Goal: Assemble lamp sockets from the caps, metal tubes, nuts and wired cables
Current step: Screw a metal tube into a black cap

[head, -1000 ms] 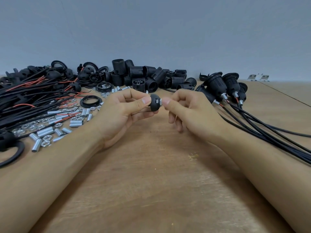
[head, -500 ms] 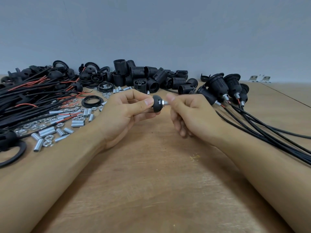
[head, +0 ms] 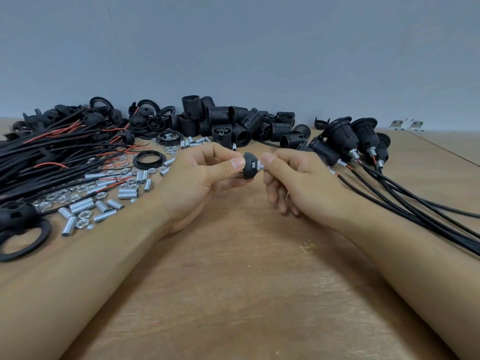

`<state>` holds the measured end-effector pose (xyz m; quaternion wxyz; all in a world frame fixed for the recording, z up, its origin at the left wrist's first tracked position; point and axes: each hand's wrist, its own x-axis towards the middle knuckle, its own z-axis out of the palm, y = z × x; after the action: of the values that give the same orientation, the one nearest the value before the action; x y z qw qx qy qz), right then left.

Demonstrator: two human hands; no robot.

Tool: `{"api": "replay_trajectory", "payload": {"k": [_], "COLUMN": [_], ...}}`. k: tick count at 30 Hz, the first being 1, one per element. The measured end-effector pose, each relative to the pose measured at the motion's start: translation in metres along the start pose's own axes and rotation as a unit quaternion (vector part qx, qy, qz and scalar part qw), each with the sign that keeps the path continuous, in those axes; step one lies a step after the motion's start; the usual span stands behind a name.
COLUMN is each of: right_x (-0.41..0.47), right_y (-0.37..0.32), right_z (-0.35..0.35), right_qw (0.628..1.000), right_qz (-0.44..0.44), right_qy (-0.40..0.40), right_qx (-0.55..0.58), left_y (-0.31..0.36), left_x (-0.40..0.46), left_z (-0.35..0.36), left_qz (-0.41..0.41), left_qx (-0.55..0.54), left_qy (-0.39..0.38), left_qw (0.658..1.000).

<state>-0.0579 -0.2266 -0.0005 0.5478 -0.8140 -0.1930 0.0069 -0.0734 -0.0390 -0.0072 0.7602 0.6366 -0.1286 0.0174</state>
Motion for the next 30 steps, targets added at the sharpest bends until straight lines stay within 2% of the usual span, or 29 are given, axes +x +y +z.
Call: {"api": "replay_trajectory", "payload": {"k": [4, 8, 13, 21, 23, 24, 25, 26, 28, 30], "right_x": [-0.001, 0.000, 0.001, -0.001, -0.001, -0.001, -0.001, 0.000, 0.001, 0.000], "right_y": [0.000, 0.001, 0.002, -0.002, -0.003, -0.003, -0.002, -0.001, 0.000, 0.000], "right_z": [0.001, 0.001, 0.000, 0.001, 0.001, 0.002, 0.003, 0.004, 0.003, 0.003], "right_qw": [0.999, 1.000, 0.999, 0.998, 0.997, 0.997, 0.997, 0.997, 0.996, 0.996], "right_qz": [0.040, 0.006, 0.041, 0.025, 0.042, 0.050, 0.057, 0.062, 0.067, 0.065], "right_qy": [0.017, -0.006, 0.003, -0.038, -0.043, -0.038, -0.028, -0.020, -0.022, -0.035], "right_qx": [0.010, -0.008, 0.003, 0.037, 0.047, 0.046, 0.046, 0.051, 0.060, 0.052], "left_y": [0.000, 0.000, 0.000, -0.001, 0.000, -0.001, -0.001, -0.001, 0.003, 0.007], "left_x": [-0.001, 0.000, -0.003, -0.002, -0.001, 0.001, 0.004, 0.007, 0.013, 0.018], "left_z": [0.002, -0.001, 0.004, 0.002, -0.001, -0.005, -0.012, -0.021, -0.043, -0.068], "left_qz": [0.013, 0.007, 0.030, 0.054, 0.069, 0.075, 0.086, 0.103, 0.128, 0.065], "left_qx": [0.015, 0.026, 0.039, 0.047, 0.095, 0.152, 0.236, 0.337, 0.541, 0.687], "left_qy": [-0.007, 0.009, -0.001, 0.001, 0.002, 0.010, 0.034, 0.074, 0.164, 0.245], "left_qw": [1.000, 1.000, 0.999, 0.997, 0.993, 0.985, 0.967, 0.933, 0.815, 0.681]}}
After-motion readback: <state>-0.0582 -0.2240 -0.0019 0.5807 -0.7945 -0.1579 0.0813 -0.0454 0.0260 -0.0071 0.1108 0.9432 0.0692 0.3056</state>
